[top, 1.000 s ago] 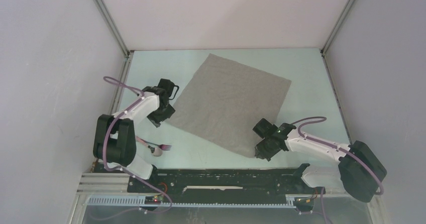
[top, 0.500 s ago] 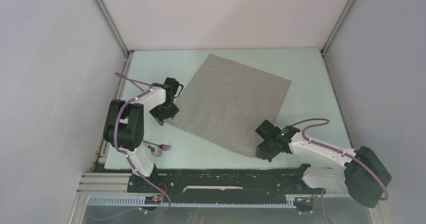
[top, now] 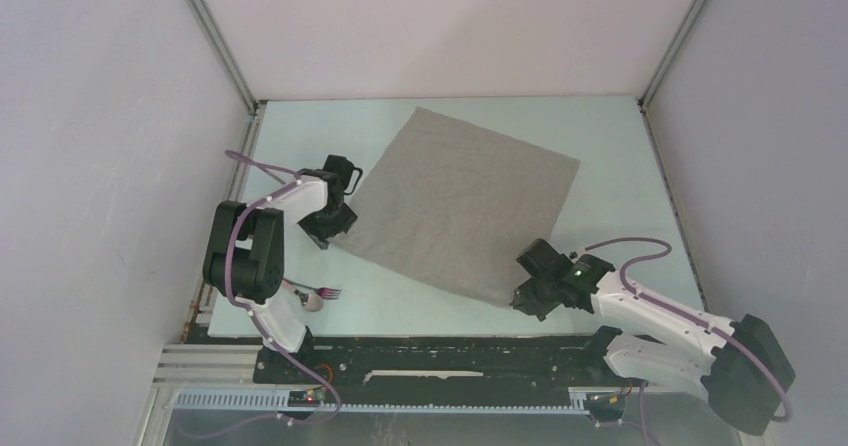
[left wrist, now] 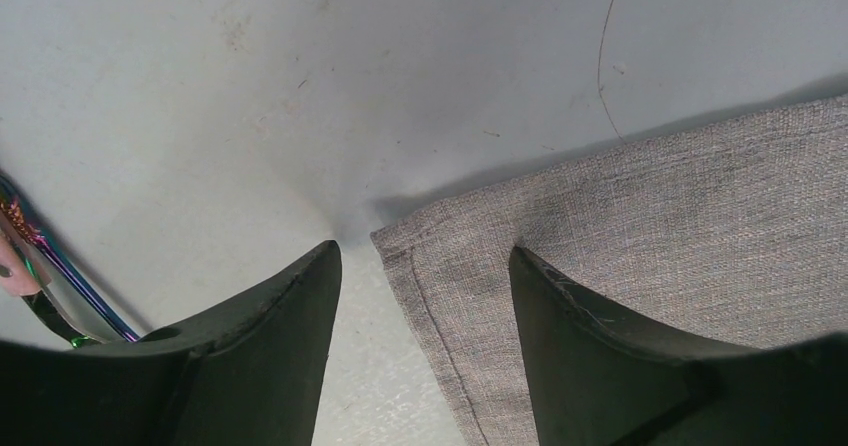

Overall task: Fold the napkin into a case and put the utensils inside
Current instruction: Pick up the flattened napkin from the center of the board.

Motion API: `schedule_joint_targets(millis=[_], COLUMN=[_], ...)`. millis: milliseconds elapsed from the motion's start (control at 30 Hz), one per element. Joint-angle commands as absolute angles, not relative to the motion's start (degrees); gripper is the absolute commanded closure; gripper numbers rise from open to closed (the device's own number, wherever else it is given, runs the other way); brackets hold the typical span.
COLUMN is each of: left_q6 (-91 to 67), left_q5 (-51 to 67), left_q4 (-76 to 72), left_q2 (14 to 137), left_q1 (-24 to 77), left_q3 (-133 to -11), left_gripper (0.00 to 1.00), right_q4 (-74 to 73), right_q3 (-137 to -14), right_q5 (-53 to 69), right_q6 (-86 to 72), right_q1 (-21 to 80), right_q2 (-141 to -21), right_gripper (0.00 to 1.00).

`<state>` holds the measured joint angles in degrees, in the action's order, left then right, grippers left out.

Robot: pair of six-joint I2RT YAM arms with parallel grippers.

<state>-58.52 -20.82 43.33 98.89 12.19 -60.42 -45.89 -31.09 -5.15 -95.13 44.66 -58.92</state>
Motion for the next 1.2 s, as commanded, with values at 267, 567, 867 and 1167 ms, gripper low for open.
schedule_joint_targets(millis=[267, 567, 867, 1167], left_q6=[-63.7, -62.5, -53.0, -46.2], left_q5=[-18.4, -17.9, -11.2, 5.7], left_q4=[40.5, 36.2, 35.8, 29.1], left_q2=[97.5, 93.4, 66.1, 41.3], left_q1=[12.0, 12.1, 12.3, 13.2], left_q3=[-58.9, -55.7, -53.3, -67.5], left_gripper=[0.47, 1.00, 1.00, 1.00], right_q4=[-49.1, -49.2, -44.9, -38.7], right_q3=[-29.1, -29.1, -34.7, -62.2], right_q5=[-8.1, -8.7, -17.2, -12.0], right_q6=[-95.5, -92.7, -61.0, -27.9], right_q1=[41.6, 40.9, 39.4, 39.3], right_q2=[-51.3, -50.9, -34.5, -22.0], right_gripper=[1.00, 1.00, 1.00, 1.00])
